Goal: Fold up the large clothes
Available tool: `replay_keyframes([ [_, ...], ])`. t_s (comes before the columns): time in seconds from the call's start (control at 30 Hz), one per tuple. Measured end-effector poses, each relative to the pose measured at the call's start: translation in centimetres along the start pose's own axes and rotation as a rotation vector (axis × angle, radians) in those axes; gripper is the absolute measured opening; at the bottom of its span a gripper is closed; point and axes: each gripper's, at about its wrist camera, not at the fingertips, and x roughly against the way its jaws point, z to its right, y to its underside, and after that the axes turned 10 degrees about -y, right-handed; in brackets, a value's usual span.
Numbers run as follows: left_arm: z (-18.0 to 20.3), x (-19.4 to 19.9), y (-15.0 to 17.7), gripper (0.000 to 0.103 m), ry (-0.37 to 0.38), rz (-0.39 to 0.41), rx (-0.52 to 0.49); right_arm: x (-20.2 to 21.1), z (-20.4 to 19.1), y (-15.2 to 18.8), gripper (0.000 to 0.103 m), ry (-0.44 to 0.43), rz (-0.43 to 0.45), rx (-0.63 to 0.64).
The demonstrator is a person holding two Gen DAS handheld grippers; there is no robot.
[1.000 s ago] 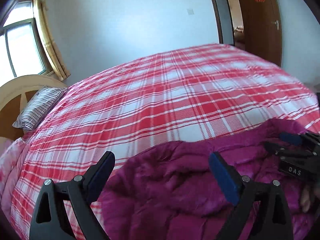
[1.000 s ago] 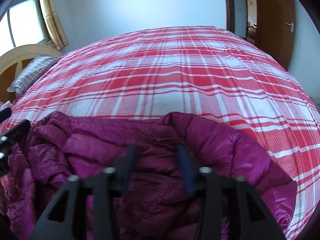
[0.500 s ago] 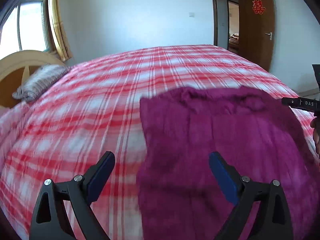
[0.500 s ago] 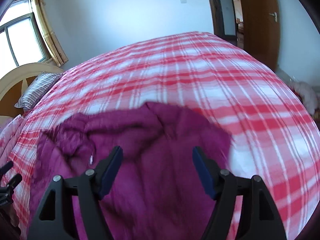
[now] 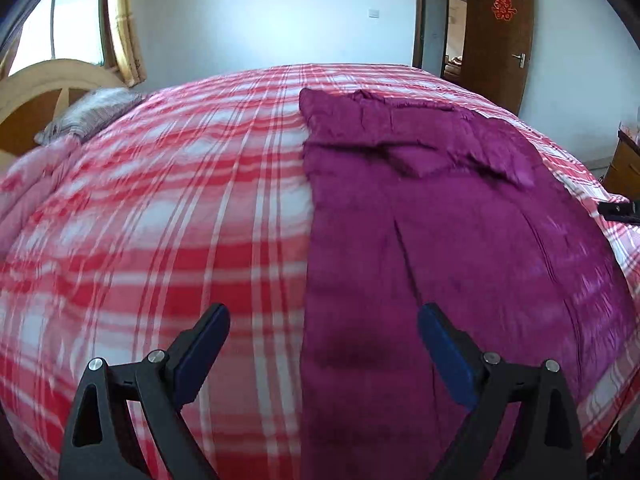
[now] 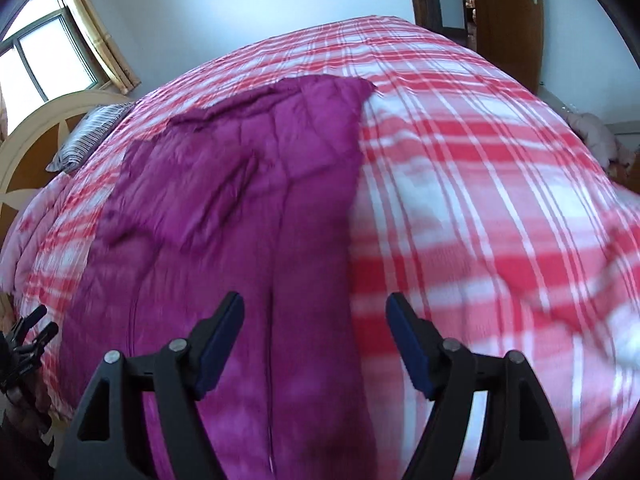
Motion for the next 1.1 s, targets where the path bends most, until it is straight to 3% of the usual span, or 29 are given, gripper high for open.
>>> replay_keyframes([
  [0.27,0.7,0.4,4.0,0.095,0.076,-0.070,0.016,2.8,-0.4,7.8,0.076,0.094,0.043,-0.012],
  [0.33,1.1,0.8,4.5,0.094,0.092,-0.070,0.011,3.1,0.1,9.8,0.076,0.071,0.026,-0.036],
  [0.4,1.6,0.8,4.8,0.086,0.103,-0.073,-0.005,3.3,0.5,11.3,0.076,0.037,0.013,-0.073],
  [0.43,1.9,0.6,5.0,0.078,0.110,-0.088,-0.013,3.1,0.7,12.1,0.074,0.010,0.001,-0.087],
  [0.6,2.4,0.6,5.5,0.075,0.101,-0.074,-0.024,2.5,-0.2,13.4,0.060,-0.006,-0.011,-0.010],
  [0.7,2.2,0.6,5.7,0.070,0.102,-0.068,-0.017,2.6,0.5,12.9,0.051,-0.063,0.024,-0.064],
  [0.77,2.2,0.7,5.9,0.049,0.123,-0.066,-0.015,2.3,1.5,12.6,0.040,-0.101,0.045,-0.121],
  [0.8,2.2,0.8,5.9,0.041,0.138,-0.067,-0.014,2.1,1.9,12.6,0.029,-0.112,0.044,-0.138],
  [0.83,2.3,1.0,5.9,0.018,0.173,-0.069,-0.019,2.0,2.0,12.7,0.022,-0.117,0.042,-0.143],
  [0.87,2.3,1.4,5.8,0.011,0.192,-0.064,-0.019,2.1,2.0,12.8,0.018,-0.130,0.041,-0.144],
  [0.93,2.0,2.7,5.6,0.008,0.197,-0.016,-0.012,2.6,1.8,13.1,0.011,-0.174,0.033,-0.151],
  [1.1,0.2,6.5,4.0,0.007,0.246,0.062,0.029,5.5,0.3,12.8,0.010,-0.227,0.078,-0.122],
])
